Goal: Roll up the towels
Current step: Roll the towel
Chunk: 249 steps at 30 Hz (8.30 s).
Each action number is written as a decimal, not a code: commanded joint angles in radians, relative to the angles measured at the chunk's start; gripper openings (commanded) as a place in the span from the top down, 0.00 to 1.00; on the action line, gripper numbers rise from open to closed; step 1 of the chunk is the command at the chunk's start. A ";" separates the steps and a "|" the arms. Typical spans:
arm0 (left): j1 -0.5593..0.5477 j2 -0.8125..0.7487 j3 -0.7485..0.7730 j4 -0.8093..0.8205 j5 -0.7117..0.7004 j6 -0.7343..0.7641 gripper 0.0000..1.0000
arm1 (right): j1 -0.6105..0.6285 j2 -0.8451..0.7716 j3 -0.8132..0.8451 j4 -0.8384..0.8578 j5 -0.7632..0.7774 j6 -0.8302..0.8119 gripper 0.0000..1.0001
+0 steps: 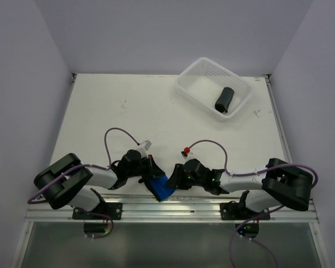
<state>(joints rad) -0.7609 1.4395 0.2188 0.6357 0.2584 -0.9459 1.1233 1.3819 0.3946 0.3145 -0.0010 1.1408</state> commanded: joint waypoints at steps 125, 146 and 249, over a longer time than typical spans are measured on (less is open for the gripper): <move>0.255 -0.064 -0.053 -0.154 0.019 -0.054 1.00 | 0.421 0.809 1.138 -1.181 1.055 -0.466 0.58; 0.221 -0.044 -0.084 -0.130 -0.033 -0.060 1.00 | 0.248 0.034 0.464 -0.539 0.503 -0.374 0.46; 0.227 -0.390 0.042 -0.440 -0.004 -0.023 1.00 | 0.535 0.933 1.253 -1.299 1.173 -0.504 1.00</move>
<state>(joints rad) -0.5240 1.0733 0.3050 0.1051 0.1940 -0.9051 1.6505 2.2631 1.5864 -0.8989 1.1408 0.6277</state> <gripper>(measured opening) 0.007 0.059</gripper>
